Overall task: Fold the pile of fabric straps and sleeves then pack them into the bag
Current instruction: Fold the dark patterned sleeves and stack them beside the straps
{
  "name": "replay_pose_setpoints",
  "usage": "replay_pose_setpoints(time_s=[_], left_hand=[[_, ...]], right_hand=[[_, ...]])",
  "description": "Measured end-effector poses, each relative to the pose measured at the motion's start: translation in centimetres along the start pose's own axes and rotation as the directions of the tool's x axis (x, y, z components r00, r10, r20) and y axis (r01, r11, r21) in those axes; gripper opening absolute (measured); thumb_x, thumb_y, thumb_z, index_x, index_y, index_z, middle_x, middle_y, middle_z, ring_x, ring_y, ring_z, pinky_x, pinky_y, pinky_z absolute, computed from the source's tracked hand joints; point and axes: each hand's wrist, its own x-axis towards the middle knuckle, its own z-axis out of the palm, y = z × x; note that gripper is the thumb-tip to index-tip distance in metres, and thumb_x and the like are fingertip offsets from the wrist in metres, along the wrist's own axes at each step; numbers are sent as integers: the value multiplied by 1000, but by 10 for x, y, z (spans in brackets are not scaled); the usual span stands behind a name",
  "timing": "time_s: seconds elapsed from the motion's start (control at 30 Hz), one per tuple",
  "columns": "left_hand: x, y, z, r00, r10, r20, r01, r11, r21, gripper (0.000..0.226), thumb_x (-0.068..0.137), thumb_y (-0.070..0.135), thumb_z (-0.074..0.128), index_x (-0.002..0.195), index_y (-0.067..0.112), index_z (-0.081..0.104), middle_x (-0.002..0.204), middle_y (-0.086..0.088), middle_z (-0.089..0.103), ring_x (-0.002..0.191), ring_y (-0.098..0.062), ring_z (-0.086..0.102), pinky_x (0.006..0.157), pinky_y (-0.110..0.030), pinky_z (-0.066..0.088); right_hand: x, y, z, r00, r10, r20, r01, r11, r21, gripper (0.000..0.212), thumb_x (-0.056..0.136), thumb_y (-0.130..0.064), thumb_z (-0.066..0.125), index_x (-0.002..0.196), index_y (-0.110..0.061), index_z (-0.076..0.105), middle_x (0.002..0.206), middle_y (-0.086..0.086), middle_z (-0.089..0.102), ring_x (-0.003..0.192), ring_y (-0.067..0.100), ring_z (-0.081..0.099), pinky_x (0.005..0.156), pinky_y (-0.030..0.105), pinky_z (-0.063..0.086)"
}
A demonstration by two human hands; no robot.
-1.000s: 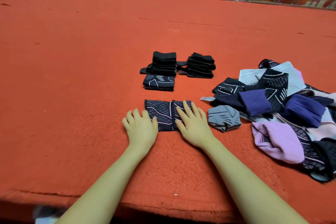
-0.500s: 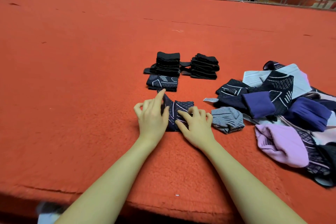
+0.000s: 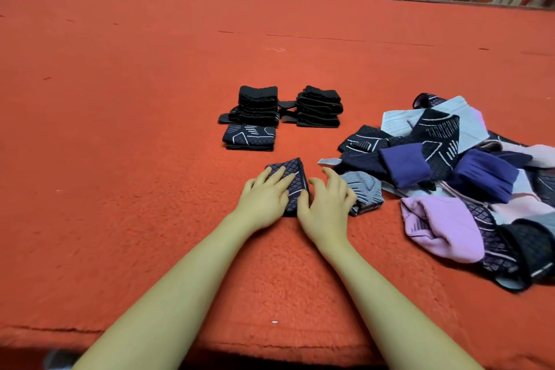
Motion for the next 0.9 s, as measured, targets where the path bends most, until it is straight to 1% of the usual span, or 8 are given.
replay_pose_setpoints(time_s=[0.13, 0.27, 0.37, 0.5, 0.6, 0.67, 0.73, 0.9], left_hand=[[0, -10, -7, 993, -17, 114, 2, 991, 133, 51, 103, 35, 20, 151, 38, 7, 160, 12, -1, 147, -16, -3, 117, -45, -3], [-2, -10, -9, 994, -12, 110, -9, 981, 195, 51, 103, 37, 19, 151, 40, 5, 160, 13, -1, 147, -19, -3, 115, -49, -7], [-1, -11, -10, 996, -1, 94, -18, 980, 199, 52, 103, 37, 21, 151, 38, 4, 160, 11, 2, 147, -20, -1, 115, -49, -6], [1, -14, -19, 991, 92, -97, -83, 992, 93, 52, 102, 37, 30, 150, 42, 10, 159, 4, 16, 144, -20, 13, 112, -41, 7], [5, -24, -28, 957, 182, -227, -159, 981, 112, 50, 98, 47, 22, 147, 40, 28, 159, 1, 17, 142, -25, 19, 108, -41, 15], [9, -31, -33, 921, 249, -299, -209, 965, 160, 57, 93, 48, 18, 141, 31, 45, 156, -2, 25, 139, -31, 27, 105, -48, 22], [14, -37, -37, 875, 292, -387, -237, 954, 185, 51, 93, 42, 26, 129, 23, 58, 150, -4, 39, 134, -31, 37, 101, -48, 27], [13, -46, -35, 751, 361, -552, -285, 932, 222, 29, 89, 31, 45, 101, 17, 67, 124, -2, 61, 119, -17, 42, 91, -35, 22]], right_hand=[[-3, 0, 2, 997, 3, 72, 5, 994, -107, 45, 78, -37, 37, 77, -5, 69, 125, 20, 58, 112, 35, 52, 90, 39, 22], [-1, 0, 4, 994, -64, 86, 78, 982, -174, 46, 77, -39, 38, 68, -3, 66, 120, 20, 62, 107, 36, 57, 86, 41, 24], [0, 2, 6, 994, -99, 54, 105, 987, -125, 44, 77, -40, 40, 71, -4, 64, 117, 20, 62, 108, 31, 46, 86, 41, 25], [2, 3, 6, 988, -155, 13, 155, 988, -7, 34, 80, -38, 44, 78, -9, 61, 121, 15, 60, 109, 27, 41, 87, 39, 25], [10, 0, 2, 980, -195, -41, 198, 975, 99, 30, 83, -36, 47, 84, -10, 62, 122, 13, 58, 111, 25, 44, 89, 36, 24], [19, -4, -2, 958, -269, -98, 278, 956, 92, 26, 84, -33, 50, 85, -10, 63, 120, 12, 59, 109, 23, 44, 87, 36, 25], [30, -7, -5, 927, -344, -149, 355, 933, 59, 23, 84, -29, 52, 85, -10, 64, 117, 10, 61, 108, 23, 45, 86, 36, 26], [53, -4, -8, 885, -435, -163, 453, 887, 88, 21, 82, -27, 53, 89, -11, 65, 106, 6, 63, 100, 19, 47, 83, 36, 27]])
